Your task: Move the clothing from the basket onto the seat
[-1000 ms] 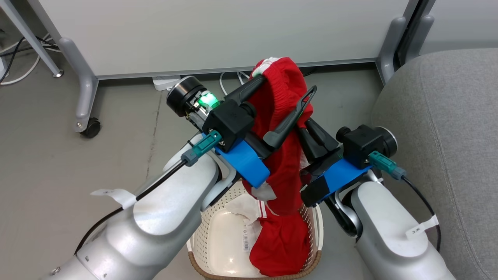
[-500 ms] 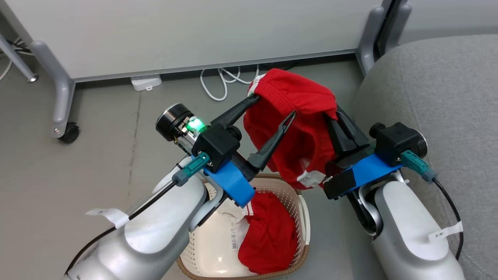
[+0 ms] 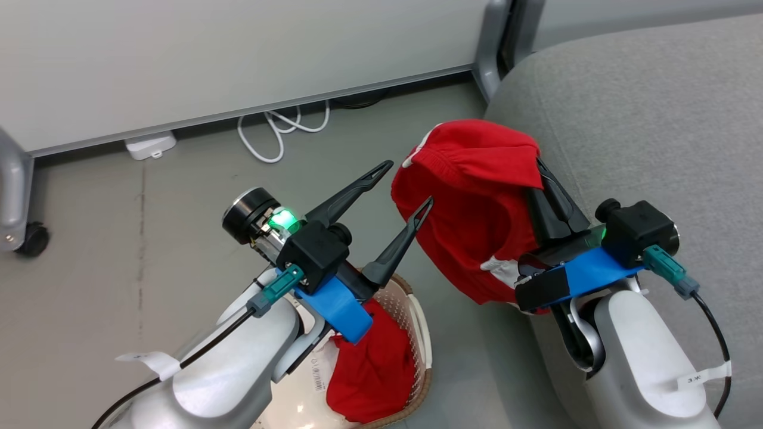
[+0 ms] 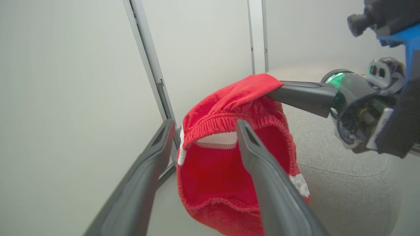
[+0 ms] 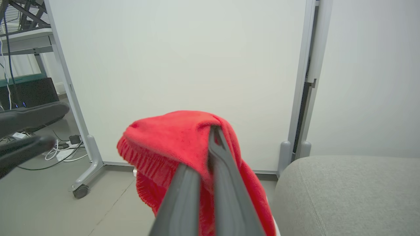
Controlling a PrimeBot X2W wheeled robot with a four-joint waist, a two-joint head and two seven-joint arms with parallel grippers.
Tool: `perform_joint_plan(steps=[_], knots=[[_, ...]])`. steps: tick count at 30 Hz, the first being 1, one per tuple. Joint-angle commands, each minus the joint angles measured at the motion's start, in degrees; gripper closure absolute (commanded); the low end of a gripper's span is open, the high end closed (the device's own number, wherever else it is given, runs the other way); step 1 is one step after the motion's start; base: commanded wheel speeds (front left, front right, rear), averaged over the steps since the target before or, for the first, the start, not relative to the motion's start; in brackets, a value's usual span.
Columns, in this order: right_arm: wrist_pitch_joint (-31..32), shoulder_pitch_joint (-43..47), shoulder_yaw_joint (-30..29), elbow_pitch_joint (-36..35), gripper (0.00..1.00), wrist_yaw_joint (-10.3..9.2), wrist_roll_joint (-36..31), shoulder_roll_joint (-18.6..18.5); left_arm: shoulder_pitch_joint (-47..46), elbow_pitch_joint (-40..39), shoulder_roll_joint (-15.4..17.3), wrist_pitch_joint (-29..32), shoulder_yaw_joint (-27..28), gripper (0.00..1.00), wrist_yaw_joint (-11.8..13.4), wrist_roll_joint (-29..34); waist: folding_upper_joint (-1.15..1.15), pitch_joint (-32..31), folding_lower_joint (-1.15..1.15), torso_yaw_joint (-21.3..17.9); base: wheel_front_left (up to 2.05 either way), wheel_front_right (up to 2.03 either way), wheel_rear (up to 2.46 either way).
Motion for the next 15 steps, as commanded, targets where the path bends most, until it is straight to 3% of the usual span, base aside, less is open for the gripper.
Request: perform_joint_plan(steps=[1,15], knots=[[-0.06,0.56,-0.18,-0.49,1.0,0.03,-0.24,-0.12,0.6,-0.22,0.43,-0.21,0.36,0.0,0.32,0.23,0.0,0.14,0.0,-1.04,0.0,0.0,0.0],[-0.06,5.32,-5.11,-6.54,1.0,0.03,-2.26,-0.13,2.39,-2.27,1.63,-0.27,0.95,0.0,0.62,0.92,0.0,1.2,0.0,-8.65,0.0,0.0,0.0]])
